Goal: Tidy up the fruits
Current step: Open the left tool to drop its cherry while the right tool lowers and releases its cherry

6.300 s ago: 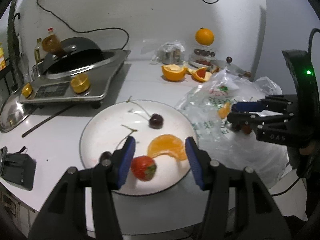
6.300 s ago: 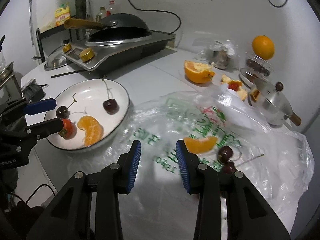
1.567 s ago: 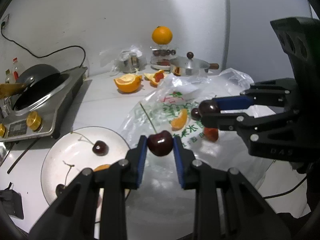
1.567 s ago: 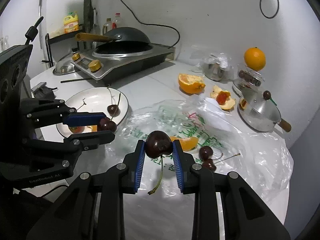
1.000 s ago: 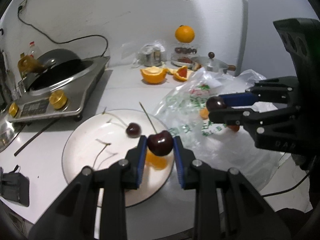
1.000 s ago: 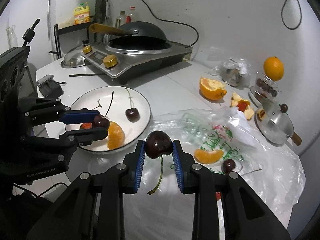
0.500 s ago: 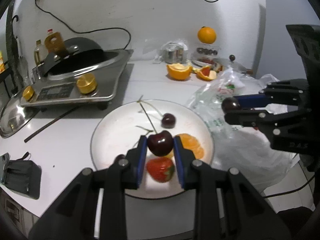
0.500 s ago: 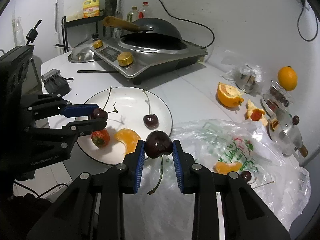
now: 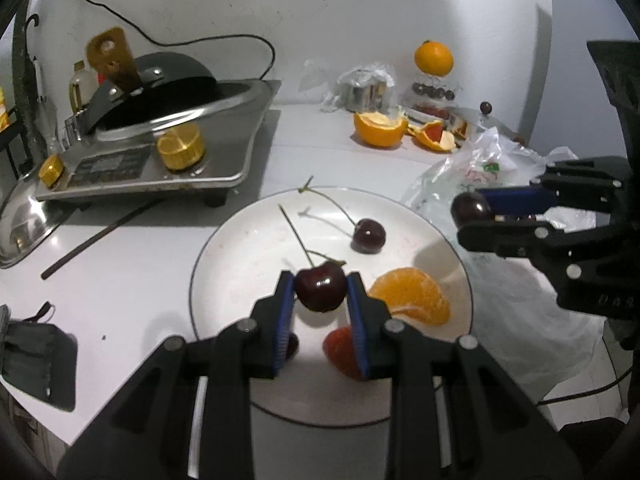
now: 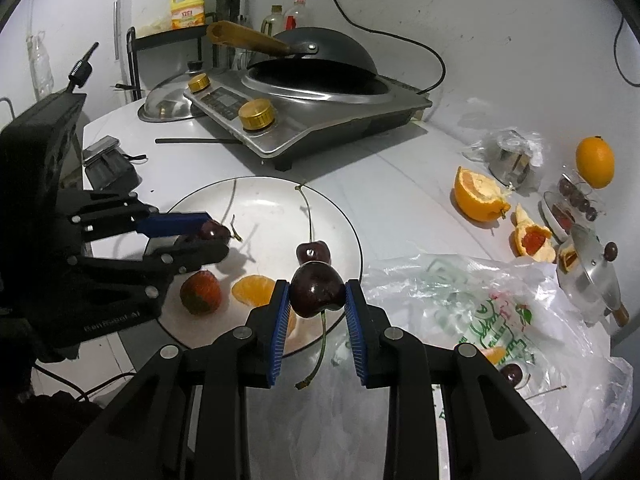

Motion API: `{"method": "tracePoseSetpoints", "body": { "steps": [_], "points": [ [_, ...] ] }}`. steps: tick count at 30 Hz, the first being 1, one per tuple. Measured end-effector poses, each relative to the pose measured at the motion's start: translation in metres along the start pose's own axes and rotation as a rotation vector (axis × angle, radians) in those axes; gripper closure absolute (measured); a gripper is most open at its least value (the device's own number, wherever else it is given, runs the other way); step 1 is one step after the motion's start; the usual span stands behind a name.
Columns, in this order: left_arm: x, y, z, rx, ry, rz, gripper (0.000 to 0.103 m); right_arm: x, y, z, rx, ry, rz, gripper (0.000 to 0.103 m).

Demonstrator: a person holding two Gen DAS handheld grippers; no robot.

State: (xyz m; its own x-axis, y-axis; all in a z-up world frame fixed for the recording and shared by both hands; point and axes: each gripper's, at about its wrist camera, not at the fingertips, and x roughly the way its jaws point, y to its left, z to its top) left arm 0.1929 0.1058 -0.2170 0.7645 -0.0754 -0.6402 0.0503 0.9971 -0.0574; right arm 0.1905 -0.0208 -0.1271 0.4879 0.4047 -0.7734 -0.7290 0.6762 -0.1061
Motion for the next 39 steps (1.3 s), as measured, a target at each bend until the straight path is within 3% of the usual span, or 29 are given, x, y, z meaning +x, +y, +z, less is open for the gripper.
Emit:
{"method": "tracePoseSetpoints", "body": {
  "steps": [6,8,9,10,12,39],
  "points": [
    [0.016,0.001,0.001,-0.003,0.052,-0.006,0.074,0.009,-0.005,0.003,0.005,0.009,0.006,0.074],
    [0.019,0.003,0.002,-0.008,0.056,-0.007,0.068,0.012,-0.005,0.004,0.006,0.013,0.008,0.074],
    [0.019,0.003,0.002,-0.006,0.057,-0.007,0.065,0.014,-0.005,0.005,0.006,0.014,0.01,0.074],
    [0.02,0.003,0.003,-0.005,0.059,-0.011,0.052,0.016,-0.005,0.006,0.005,0.016,0.012,0.074],
    [0.019,0.004,0.004,-0.011,0.056,-0.021,0.04,0.019,-0.003,0.009,0.003,0.018,0.017,0.074],
    [-0.017,0.05,0.003,-0.079,-0.026,-0.012,0.04,0.076,0.031,0.036,-0.04,0.09,0.079,0.073]
  ]
}}
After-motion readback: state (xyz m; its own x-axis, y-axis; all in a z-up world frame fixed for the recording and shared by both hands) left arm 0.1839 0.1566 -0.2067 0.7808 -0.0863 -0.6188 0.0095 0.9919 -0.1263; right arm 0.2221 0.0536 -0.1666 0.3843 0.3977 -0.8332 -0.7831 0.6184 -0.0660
